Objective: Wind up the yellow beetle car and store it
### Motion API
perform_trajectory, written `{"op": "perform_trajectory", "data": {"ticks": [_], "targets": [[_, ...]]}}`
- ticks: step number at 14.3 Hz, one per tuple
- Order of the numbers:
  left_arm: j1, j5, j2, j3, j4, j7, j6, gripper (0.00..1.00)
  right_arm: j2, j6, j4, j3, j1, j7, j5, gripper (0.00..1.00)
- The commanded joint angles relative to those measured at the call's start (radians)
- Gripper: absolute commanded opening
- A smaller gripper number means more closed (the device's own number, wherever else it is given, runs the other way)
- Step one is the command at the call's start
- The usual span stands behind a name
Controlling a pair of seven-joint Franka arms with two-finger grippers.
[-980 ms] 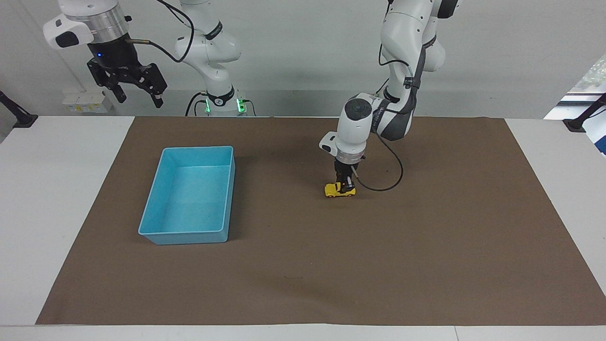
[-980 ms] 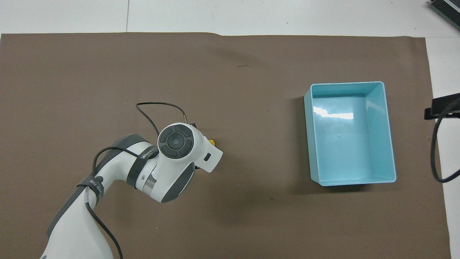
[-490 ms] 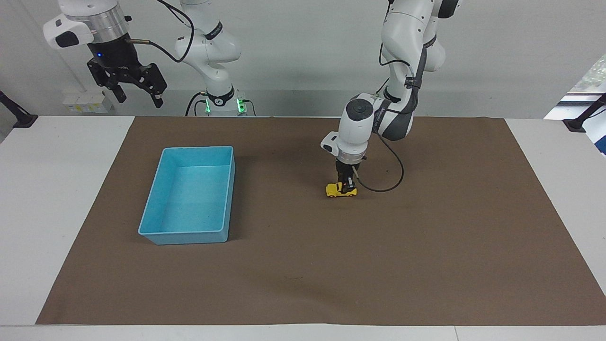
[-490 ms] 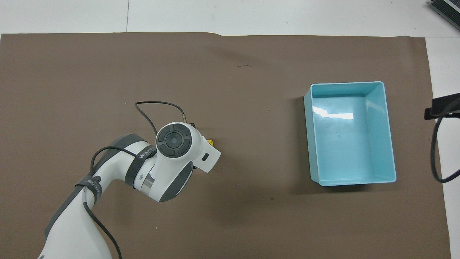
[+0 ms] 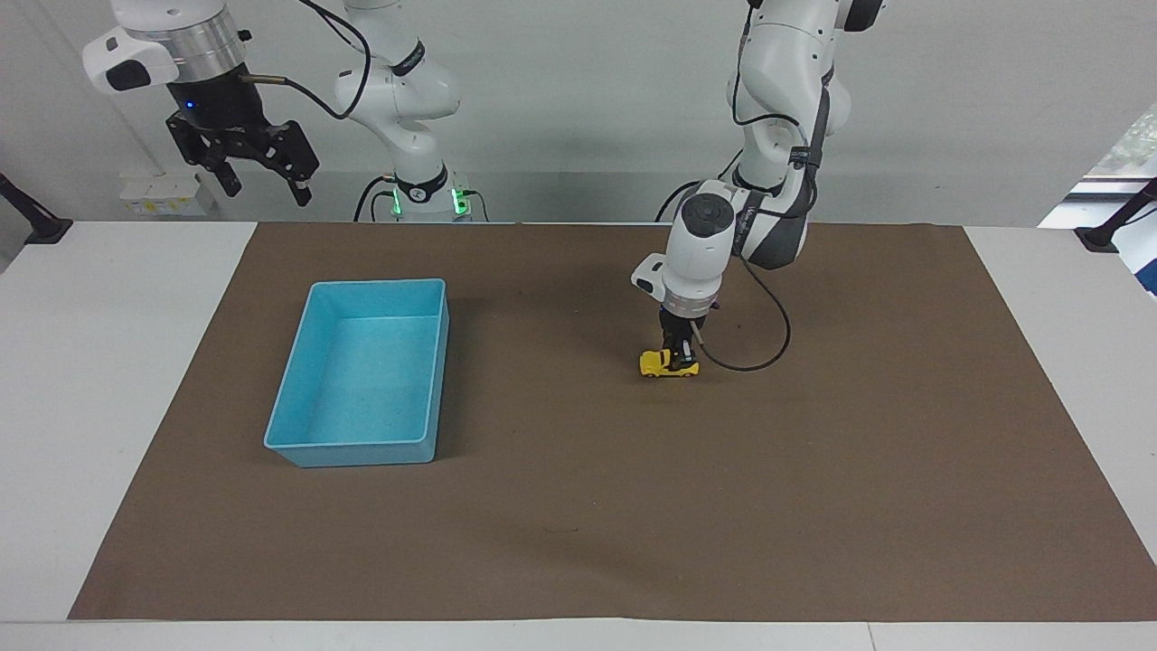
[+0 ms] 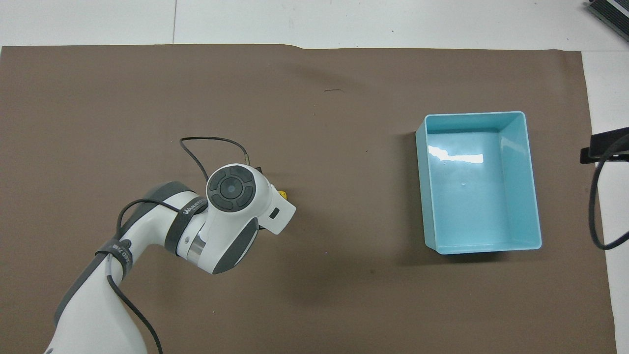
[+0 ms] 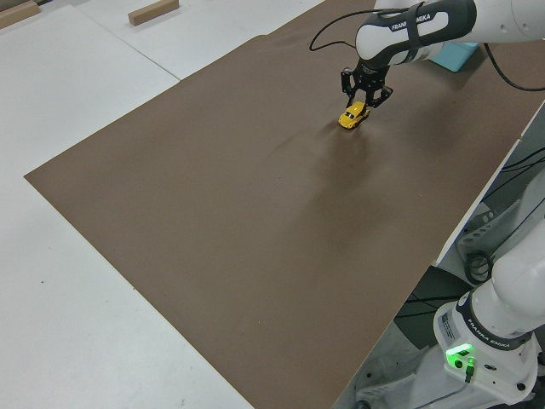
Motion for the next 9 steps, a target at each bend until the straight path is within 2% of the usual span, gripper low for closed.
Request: {"op": "perform_trajectory", "data": {"ticks": [1, 9], "targets": [[0.03, 0.016, 0.011, 0.007, -0.039, 0.064, 0.025, 0.0, -0.014, 0.012, -0.02, 0.006, -0.01, 0.025, 0.016, 1.0], [0.113, 0.016, 0.006, 0.005, -0.057, 0.169, 0.024, 0.0, -0.014, 0.014, -0.02, 0.006, -0.01, 0.025, 0.016, 1.0]]}}
